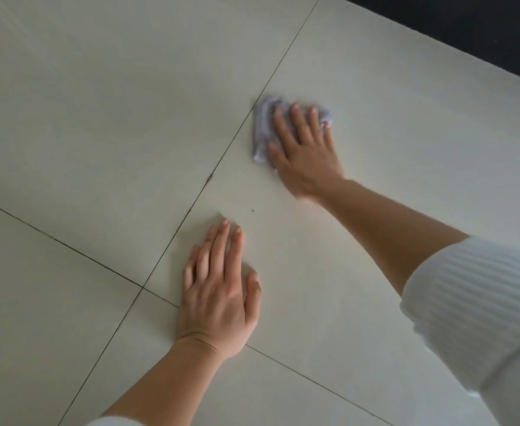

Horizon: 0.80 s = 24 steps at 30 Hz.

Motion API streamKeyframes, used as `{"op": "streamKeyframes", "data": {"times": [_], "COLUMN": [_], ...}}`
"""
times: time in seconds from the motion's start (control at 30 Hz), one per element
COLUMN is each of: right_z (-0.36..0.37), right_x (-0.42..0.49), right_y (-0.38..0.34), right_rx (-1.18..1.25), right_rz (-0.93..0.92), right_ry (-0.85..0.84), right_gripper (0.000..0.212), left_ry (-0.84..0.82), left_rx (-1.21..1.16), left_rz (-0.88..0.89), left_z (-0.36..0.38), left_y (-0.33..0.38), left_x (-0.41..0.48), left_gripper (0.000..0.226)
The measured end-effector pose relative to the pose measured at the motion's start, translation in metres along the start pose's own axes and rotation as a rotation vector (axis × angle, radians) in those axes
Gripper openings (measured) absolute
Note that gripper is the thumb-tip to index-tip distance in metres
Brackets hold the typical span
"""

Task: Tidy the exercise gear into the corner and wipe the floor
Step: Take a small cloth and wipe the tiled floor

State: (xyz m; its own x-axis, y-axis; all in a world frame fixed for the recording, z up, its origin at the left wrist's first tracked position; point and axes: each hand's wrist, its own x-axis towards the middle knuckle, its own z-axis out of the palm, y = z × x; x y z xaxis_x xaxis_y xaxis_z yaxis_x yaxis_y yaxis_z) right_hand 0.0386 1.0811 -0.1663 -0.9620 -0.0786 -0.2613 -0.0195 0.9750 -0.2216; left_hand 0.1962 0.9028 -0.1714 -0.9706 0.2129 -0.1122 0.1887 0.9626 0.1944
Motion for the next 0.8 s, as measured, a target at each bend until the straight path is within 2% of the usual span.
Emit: {"op": "streamKeyframes", "data": {"times": [0.1, 0.17, 0.3, 0.4, 0.5, 0.57, 0.6, 0.8], "right_z": [0.015, 0.026, 0.027, 0.014, 0.008, 0.011, 0.012, 0.034], "right_x": [-0.045, -0.085, -0.135, -0.124, -0.089, -0.067, -0.063, -0.116], "right_y": [-0.015, -0.012, 0.045, 0.084, 0.078, 0.054, 0.040, -0.001], "right_rx": [-0.046, -0.050, -0.165, -0.244, -0.078, 0.037, 0.053, -0.029], "right_rz": [-0.206, -0.332, -0.467, -0.283, 0.123, 0.281, 0.278, -0.043], "right_ry": [-0.021, -0.048, -0.072, 0.020, 0.102, 0.095, 0.092, 0.023], "right_gripper": [0.067, 0.060, 0.053, 0.059, 0.061, 0.058, 0.058, 0.059], "left_ry": [-0.010, -0.007, 0.018, 0.036, 0.037, 0.043, 0.047, 0.054], "left_rx": [-0.011, -0.019, -0.027, -0.034, -0.033, -0.033, -0.032, -0.033], "left_rz": [-0.006, -0.004, 0.004, 0.006, 0.005, 0.007, 0.006, 0.024], "left_z": [0.001, 0.000, -0.001, -0.001, 0.002, 0.004, 0.004, 0.005], "left_y": [0.000, -0.001, 0.000, 0.001, 0.001, 0.000, 0.000, -0.004], "left_x": [0.000, 0.000, 0.001, 0.002, 0.002, 0.001, 0.000, 0.002], "left_gripper": [0.064, 0.062, 0.062, 0.064, 0.063, 0.063, 0.063, 0.065]}}
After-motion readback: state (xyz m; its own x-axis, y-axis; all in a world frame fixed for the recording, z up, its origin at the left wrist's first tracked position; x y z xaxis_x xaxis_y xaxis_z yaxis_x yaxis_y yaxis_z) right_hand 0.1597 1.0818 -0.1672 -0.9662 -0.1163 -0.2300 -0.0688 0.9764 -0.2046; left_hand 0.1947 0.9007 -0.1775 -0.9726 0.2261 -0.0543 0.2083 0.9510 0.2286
